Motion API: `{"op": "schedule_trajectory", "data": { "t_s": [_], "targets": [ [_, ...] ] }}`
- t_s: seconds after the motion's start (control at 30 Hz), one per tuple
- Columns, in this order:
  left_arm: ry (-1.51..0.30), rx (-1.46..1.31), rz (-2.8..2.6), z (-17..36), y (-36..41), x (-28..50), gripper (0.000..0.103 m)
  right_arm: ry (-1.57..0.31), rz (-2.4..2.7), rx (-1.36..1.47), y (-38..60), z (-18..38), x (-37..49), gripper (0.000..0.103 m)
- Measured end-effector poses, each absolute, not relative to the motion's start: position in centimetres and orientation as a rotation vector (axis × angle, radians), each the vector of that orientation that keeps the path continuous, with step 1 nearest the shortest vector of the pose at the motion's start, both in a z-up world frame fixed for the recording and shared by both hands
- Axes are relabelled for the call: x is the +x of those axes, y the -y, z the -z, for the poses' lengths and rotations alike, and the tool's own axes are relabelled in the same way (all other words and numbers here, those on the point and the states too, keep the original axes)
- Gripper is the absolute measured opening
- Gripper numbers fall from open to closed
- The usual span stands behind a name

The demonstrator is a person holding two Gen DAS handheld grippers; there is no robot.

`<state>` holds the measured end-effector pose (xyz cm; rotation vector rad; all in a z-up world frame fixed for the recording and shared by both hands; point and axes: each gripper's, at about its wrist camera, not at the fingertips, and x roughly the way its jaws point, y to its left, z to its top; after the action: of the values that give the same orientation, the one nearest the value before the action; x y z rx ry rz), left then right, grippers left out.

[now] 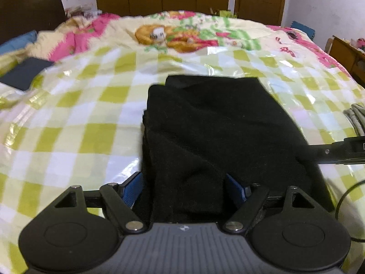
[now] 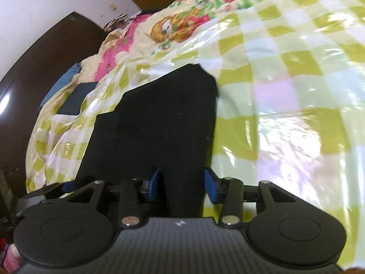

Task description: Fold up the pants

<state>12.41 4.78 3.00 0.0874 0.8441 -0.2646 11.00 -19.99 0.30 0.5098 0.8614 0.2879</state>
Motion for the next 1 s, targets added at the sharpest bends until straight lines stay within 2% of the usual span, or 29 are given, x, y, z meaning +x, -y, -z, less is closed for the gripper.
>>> {"op": "schedule_trajectory", "data": {
  "t_s": [0.33,0.8,1.0],
  "targets": [
    [-0.786,0.088,0.276,-5.5,-3.8,8.8,0.090,-0.810,-0.320,0.514,18.5,-2.7,7.2,0.049],
    [-0.755,0.085,0.260,-5.9,-4.7,7.1,0.090,-0.795,-0.290,0.496,17.9,-2.7,5.2,0.053],
    [-0.756,0.061,0.231,-5.1,-6.2,9.6,0.090,-0.769,-0.253,0.550,19.8,-1.9,7.9,0.062]
  ]
}}
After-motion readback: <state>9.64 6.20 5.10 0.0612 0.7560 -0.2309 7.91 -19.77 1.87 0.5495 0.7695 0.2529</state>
